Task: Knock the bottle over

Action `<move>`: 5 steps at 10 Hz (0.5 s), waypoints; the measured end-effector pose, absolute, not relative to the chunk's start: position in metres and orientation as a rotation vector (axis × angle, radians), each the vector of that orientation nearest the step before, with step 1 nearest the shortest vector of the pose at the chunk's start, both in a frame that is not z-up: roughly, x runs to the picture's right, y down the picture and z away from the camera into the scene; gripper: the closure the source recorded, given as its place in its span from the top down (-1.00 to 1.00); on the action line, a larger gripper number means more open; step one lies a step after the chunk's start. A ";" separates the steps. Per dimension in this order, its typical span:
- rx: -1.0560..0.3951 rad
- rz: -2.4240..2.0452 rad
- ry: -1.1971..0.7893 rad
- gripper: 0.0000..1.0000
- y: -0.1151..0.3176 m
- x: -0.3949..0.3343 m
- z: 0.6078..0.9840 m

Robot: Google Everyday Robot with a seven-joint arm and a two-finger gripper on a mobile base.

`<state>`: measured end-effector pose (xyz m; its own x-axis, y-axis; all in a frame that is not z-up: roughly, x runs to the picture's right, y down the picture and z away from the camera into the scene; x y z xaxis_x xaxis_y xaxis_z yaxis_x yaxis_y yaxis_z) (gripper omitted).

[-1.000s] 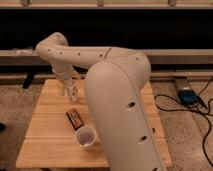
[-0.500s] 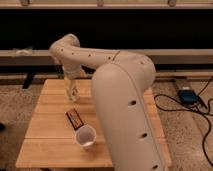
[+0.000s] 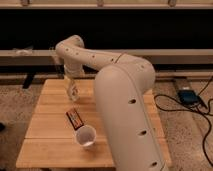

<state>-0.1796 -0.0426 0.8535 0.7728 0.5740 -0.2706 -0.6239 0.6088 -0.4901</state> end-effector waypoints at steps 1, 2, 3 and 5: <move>-0.604 0.691 0.080 0.60 -0.043 -0.183 0.856; -0.612 0.684 0.065 0.60 -0.043 -0.189 0.858; -0.621 0.677 0.052 0.60 -0.043 -0.195 0.860; -0.644 0.663 0.027 0.60 -0.043 -0.206 0.864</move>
